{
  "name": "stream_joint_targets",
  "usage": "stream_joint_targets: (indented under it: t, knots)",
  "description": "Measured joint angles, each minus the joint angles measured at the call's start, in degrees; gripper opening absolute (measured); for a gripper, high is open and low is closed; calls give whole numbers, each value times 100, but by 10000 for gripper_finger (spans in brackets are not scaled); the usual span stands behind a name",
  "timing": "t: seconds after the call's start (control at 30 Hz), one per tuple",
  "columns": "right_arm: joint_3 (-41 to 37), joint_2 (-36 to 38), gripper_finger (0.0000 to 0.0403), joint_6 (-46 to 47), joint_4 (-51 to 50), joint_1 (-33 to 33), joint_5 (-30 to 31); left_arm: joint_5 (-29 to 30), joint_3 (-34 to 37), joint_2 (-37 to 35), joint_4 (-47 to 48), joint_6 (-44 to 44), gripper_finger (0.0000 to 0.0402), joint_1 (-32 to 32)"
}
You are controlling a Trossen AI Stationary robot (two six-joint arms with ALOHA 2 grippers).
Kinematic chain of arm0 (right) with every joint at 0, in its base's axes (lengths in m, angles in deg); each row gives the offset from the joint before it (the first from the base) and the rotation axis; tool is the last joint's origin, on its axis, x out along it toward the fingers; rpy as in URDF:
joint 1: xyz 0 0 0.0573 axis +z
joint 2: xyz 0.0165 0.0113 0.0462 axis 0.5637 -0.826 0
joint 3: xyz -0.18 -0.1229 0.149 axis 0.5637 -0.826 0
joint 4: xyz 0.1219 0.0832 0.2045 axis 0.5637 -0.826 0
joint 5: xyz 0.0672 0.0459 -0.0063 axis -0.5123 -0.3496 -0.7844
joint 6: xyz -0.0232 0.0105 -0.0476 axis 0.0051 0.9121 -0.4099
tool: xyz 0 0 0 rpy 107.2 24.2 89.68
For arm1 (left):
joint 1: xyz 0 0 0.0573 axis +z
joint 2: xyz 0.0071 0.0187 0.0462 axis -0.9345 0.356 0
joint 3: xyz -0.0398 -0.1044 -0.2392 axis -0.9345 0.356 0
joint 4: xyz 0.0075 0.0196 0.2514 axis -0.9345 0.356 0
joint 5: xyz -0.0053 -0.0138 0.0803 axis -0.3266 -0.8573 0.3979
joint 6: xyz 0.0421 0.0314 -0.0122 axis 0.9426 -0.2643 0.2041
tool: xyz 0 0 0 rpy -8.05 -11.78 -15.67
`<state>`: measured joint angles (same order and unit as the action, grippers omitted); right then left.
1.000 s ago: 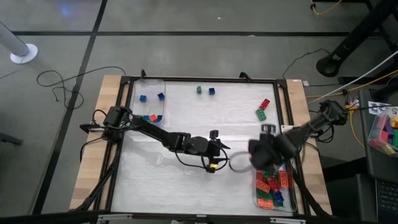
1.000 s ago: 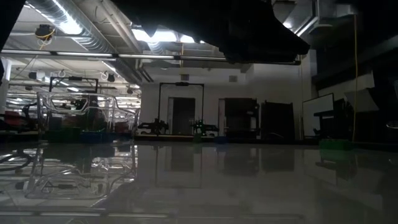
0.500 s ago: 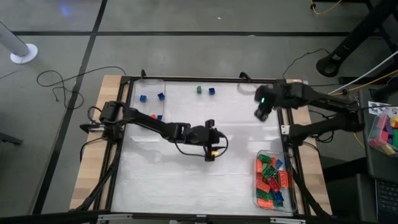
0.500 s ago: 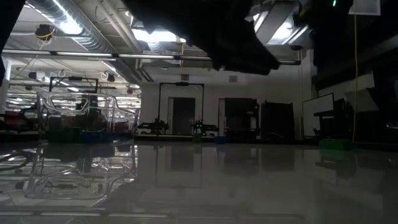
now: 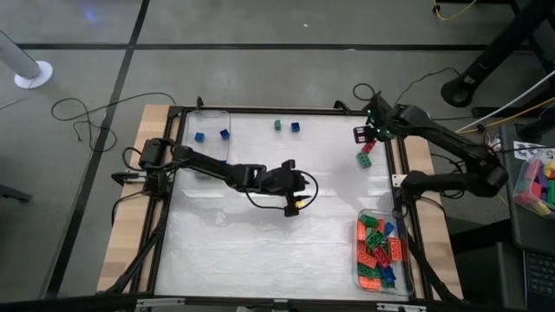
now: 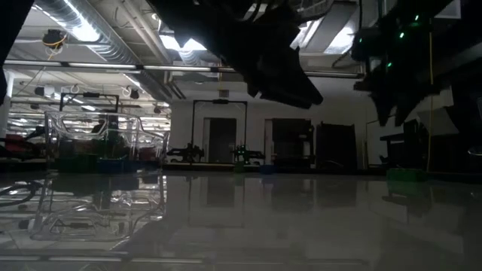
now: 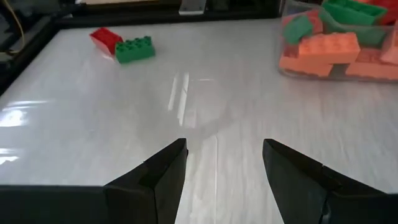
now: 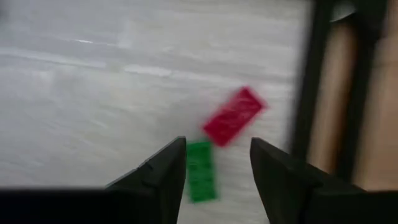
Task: Sort blocks by size
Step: Put the 8 stud red game piece into the bottom transparent bin
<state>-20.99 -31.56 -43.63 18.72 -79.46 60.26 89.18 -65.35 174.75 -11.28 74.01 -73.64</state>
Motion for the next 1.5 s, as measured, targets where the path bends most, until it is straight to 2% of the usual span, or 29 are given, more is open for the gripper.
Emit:
stream_joint_targets:
  t: [0.13, 0.2, 0.43, 0.6, 0.8, 1.5]
  knots:
    - [-210, -445, 176, 69, 498, -403, -909, 0, 0, 0, 32, 0, 198, -26]
    - [-242, -746, 176, 260, 493, -556, -1040, 0, 0, 0, 29, 0, 198, -44]
    - [-246, -1669, 176, 861, 611, -922, -1076, -2, 0, 0, 303, -8, 198, -126]
    - [-246, -1994, 176, 926, 688, -1100, -1076, -3, 0, 0, 490, 0, 198, -179]
    - [-246, -2068, 176, 1209, 747, -1128, -726, -4, 0, 0, 601, 2, 198, -186]
    - [-252, -2068, 176, 2569, 685, -1112, -535, -4, 0, 2, 590, 2, 198, -186]
